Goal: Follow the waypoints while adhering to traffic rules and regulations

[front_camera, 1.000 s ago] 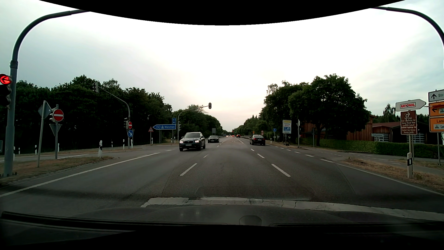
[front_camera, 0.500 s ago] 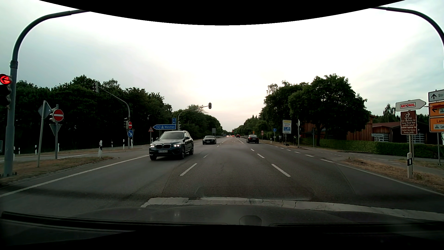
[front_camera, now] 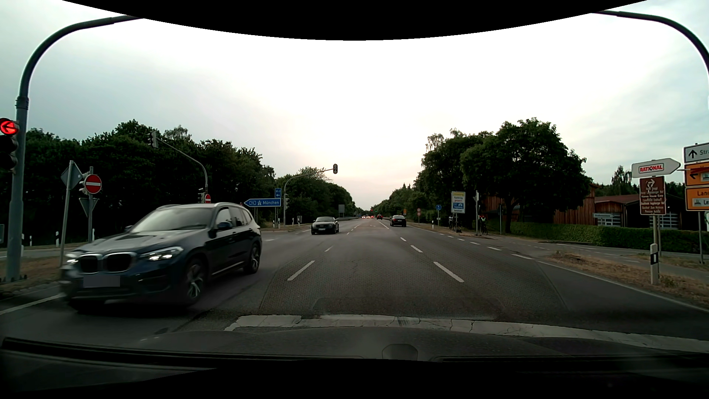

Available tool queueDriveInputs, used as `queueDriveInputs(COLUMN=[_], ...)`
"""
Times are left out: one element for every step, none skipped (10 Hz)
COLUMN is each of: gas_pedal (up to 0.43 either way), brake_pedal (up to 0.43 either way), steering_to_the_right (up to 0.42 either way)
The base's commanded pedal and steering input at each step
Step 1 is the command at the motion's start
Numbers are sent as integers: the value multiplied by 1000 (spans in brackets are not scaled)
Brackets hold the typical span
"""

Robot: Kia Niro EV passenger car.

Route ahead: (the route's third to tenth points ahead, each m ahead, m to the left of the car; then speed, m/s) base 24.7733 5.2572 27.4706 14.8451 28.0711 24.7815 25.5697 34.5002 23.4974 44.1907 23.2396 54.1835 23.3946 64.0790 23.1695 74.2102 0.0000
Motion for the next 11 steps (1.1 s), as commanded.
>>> queueDriveInputs(gas_pedal=[0,0,0,0,0,0,0,0,0,0,0], brake_pedal=[232,232,232,232,232,232,232,232,232,232,232], steering_to_the_right=[-1,-1,-1,-1,-1,-1,-1,-1,-1,-1,-1])
